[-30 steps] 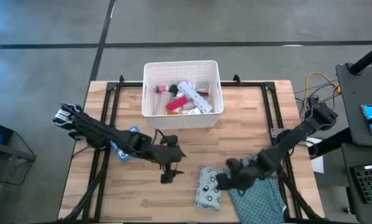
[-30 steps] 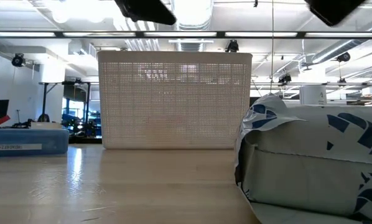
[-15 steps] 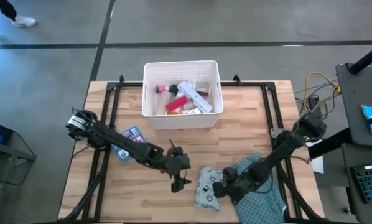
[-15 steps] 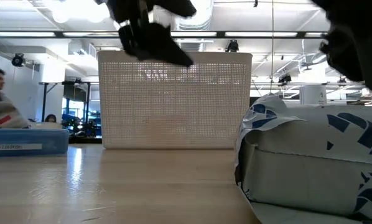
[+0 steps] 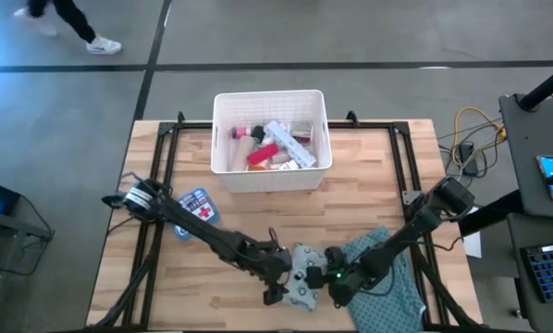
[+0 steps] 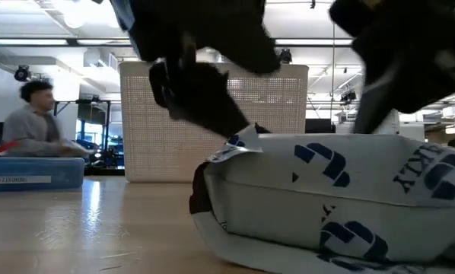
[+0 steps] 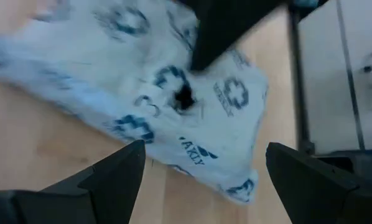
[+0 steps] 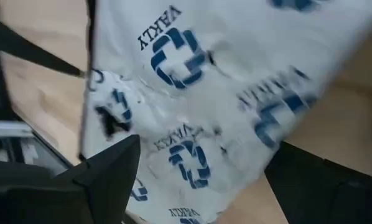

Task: Pick & place medical supplies in basket/bin
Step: Put the white bag into the white bin

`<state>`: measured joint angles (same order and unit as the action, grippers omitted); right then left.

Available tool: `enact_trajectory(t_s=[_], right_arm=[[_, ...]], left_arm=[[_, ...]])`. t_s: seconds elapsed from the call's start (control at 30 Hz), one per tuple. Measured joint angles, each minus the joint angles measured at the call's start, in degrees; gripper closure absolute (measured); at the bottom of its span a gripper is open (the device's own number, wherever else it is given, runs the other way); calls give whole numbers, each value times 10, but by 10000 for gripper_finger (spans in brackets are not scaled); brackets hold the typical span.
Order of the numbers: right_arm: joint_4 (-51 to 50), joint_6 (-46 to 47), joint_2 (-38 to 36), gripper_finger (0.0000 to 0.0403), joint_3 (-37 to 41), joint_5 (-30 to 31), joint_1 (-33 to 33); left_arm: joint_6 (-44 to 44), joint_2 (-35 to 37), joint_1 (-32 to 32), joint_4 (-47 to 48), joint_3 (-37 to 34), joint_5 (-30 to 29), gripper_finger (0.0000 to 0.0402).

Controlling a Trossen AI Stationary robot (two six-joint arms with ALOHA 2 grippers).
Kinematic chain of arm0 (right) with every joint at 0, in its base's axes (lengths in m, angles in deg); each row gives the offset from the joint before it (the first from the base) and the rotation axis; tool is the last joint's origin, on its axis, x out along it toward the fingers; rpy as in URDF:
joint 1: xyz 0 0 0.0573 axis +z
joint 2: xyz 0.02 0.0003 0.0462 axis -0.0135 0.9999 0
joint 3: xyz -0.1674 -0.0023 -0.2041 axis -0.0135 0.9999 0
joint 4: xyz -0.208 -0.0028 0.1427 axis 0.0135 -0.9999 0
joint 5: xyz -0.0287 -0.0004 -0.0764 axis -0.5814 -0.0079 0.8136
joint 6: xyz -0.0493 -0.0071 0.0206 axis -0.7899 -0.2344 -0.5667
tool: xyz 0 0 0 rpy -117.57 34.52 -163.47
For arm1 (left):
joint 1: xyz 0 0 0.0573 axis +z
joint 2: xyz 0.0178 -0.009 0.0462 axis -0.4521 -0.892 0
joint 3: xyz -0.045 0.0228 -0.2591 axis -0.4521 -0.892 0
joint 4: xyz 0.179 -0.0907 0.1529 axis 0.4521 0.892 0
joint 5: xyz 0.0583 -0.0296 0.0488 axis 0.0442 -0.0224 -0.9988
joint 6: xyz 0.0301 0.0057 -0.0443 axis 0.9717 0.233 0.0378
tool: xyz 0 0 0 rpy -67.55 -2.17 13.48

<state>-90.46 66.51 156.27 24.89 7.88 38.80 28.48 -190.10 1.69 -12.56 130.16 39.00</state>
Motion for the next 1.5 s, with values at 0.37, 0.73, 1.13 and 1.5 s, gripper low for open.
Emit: enact_trajectory(t_s=[0.37, 0.73, 1.13, 1.5], right_arm=[[-2, -122, -11, 87, -12, 41, -43], [-67, -258, -17, 91, -91, 17, -73], [-91, -255, -9, 139, -72, -32, -83], [-166, -306, -48, 255, -72, -33, -88]], left_arm=[[-17, -42, 0, 6, -3, 7, 91], [-5, -49, 2, 9, -10, -16, 91], [-8, -41, 4, 11, -10, -63, 91], [-24, 29, -19, 168, -24, -124, 91]])
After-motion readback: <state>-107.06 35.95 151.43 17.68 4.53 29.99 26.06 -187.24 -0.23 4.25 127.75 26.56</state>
